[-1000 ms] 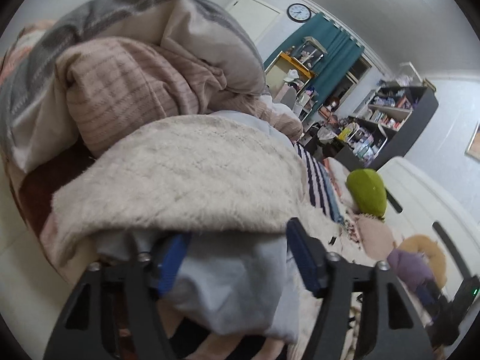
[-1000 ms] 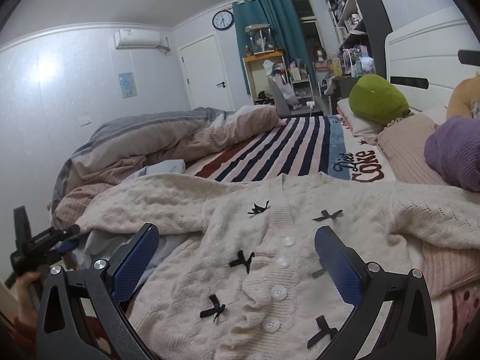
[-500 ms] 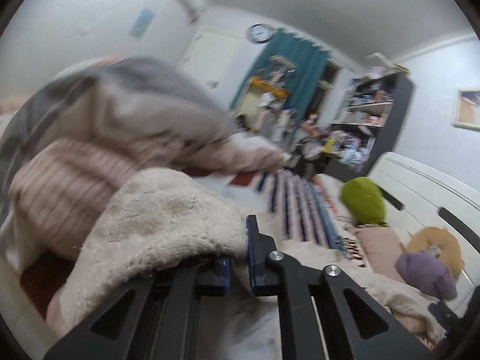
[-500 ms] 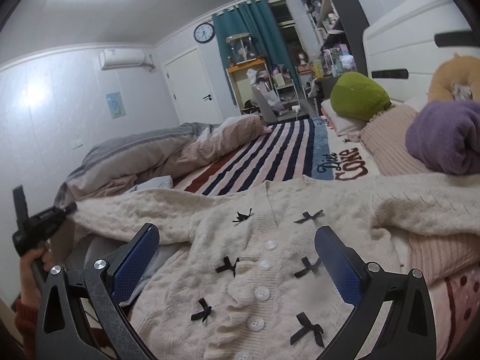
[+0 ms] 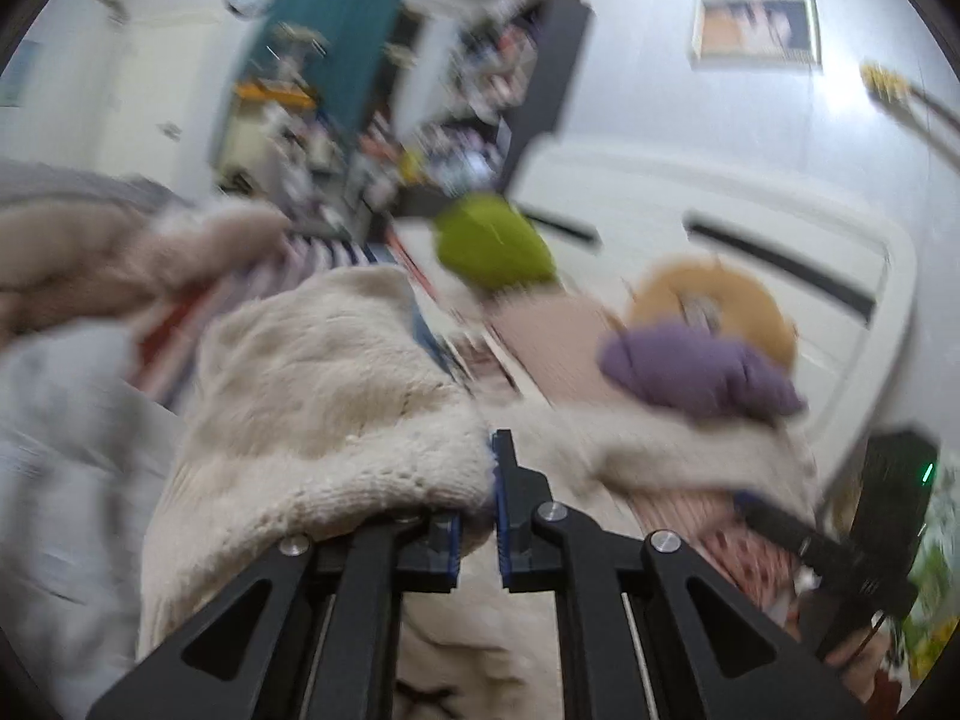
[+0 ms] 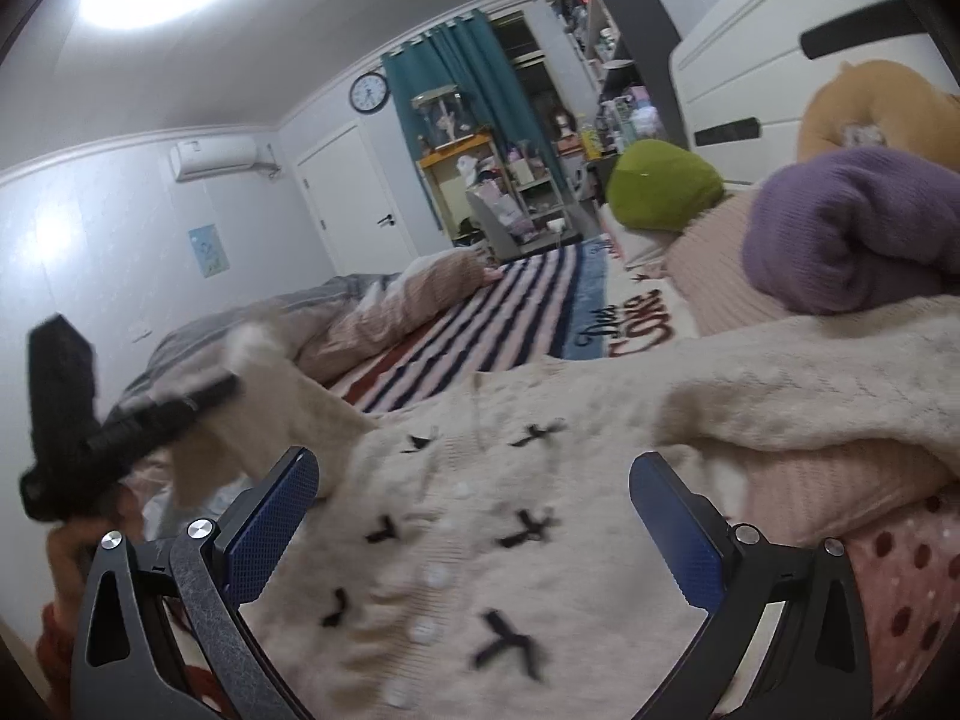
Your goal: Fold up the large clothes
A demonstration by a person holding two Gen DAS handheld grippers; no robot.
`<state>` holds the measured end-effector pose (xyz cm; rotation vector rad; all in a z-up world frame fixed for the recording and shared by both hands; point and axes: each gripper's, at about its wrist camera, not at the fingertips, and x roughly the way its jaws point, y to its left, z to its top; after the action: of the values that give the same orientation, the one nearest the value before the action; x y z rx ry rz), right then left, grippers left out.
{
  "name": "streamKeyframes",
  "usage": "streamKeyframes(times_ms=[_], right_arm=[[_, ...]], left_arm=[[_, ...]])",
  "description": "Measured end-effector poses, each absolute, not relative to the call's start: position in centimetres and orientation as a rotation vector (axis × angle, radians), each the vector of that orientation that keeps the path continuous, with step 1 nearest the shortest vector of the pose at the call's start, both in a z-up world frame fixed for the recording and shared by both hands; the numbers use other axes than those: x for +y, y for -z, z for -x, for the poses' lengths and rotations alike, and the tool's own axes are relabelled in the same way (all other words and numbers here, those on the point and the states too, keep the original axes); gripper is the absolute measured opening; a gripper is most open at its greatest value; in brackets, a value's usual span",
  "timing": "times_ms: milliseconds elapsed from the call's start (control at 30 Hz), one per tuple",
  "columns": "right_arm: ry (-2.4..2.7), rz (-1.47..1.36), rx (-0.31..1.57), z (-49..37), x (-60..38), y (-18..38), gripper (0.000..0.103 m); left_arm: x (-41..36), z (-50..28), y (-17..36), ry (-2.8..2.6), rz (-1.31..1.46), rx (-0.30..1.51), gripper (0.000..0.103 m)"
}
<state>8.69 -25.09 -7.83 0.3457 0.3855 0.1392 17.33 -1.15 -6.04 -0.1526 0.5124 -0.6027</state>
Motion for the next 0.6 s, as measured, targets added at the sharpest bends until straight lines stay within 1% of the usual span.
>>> streamKeyframes(times_ms=[67, 167, 233, 300, 333, 367, 400, 467, 600], right_arm=[[-0.115, -0.347, 0.383, -8.0, -26.7, 8.4, 0.103], [-0.099, -0.352, 0.373, -7.1, -28.8, 9.4, 0.103], [-0.079, -0.348, 0.375, -6.7, -30.1, 9.9, 0.103], [-0.067, -0.361, 0.381, -6.6, -31.4, 10.4, 0.103], [-0.068, -0.372, 0.384, -6.6, -31.9, 10.7, 0.103], [-0.072, -0.387, 0.388, -6.6, -32.5, 10.9, 0.103], [-0.077, -0.406, 0.393, -6.6, -33.1, 11.2, 0.103], [-0.08, -0.441, 0.405, -6.6, -33.8, 11.6, 0.103], [-0.085, -0.429, 0.427, -6.7, -33.1, 11.5, 0.103]], left_arm=[[-5.1, -18.3, 8.9, 0.681, 0.141, 0.615, 0.006], [-9.7, -18.9, 12.1, 0.732, 0.115, 0.725, 0.005], [-11.8, -18.9, 13.8, 0.742, 0.084, 0.764, 0.005], [-13.1, -18.8, 15.2, 0.748, 0.055, 0.808, 0.007], [-13.2, -19.0, 15.7, 0.75, 0.051, 0.826, 0.01], [-13.6, -18.9, 16.2, 0.755, 0.054, 0.844, 0.018], [-13.8, -18.7, 16.5, 0.764, 0.062, 0.857, 0.029], [-13.1, -18.1, 16.7, 0.775, 0.09, 0.866, 0.038], [-9.6, -15.2, 14.4, 0.719, 0.139, 0.775, 0.039]])
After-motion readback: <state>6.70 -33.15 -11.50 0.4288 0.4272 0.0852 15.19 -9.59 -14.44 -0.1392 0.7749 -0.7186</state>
